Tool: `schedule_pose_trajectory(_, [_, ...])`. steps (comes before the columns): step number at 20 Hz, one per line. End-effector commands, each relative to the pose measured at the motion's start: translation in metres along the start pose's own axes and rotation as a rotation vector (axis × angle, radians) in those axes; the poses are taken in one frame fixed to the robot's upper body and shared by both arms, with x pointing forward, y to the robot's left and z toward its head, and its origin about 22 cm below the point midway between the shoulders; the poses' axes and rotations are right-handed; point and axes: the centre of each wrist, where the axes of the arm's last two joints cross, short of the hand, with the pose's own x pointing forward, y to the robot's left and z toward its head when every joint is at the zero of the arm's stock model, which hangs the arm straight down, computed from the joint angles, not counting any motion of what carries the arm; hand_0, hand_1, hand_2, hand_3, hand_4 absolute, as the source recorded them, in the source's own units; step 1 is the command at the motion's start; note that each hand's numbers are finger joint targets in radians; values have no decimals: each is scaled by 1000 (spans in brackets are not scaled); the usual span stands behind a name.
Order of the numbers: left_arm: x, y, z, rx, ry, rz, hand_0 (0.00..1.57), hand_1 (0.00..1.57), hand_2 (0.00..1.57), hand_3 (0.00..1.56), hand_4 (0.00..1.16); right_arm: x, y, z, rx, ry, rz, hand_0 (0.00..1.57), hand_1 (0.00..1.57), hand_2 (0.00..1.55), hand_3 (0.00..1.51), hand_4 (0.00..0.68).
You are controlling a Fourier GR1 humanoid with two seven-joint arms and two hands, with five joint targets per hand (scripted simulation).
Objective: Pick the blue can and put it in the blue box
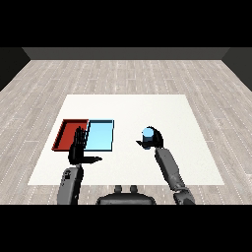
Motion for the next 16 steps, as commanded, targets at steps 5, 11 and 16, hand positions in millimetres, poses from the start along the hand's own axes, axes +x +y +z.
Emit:
schedule_pose_trajectory(5, [-20,-23,-13,-50,82,20,0,0,0,0,0,48,22,-19,45,-125,-1,1493,1493,1451,1405,648])
schedule_pose_trajectory(11, [-23,-46,-15,-107,125,78,0,0,0,0,0,47,23,-8,84,-223,0,1432,1432,1451,1424,661])
schedule_pose_trajectory(16, [-27,-52,-32,-131,145,63,0,0,0,0,0,71,46,-16,105,-229,-1,1431,1431,1437,1412,654])
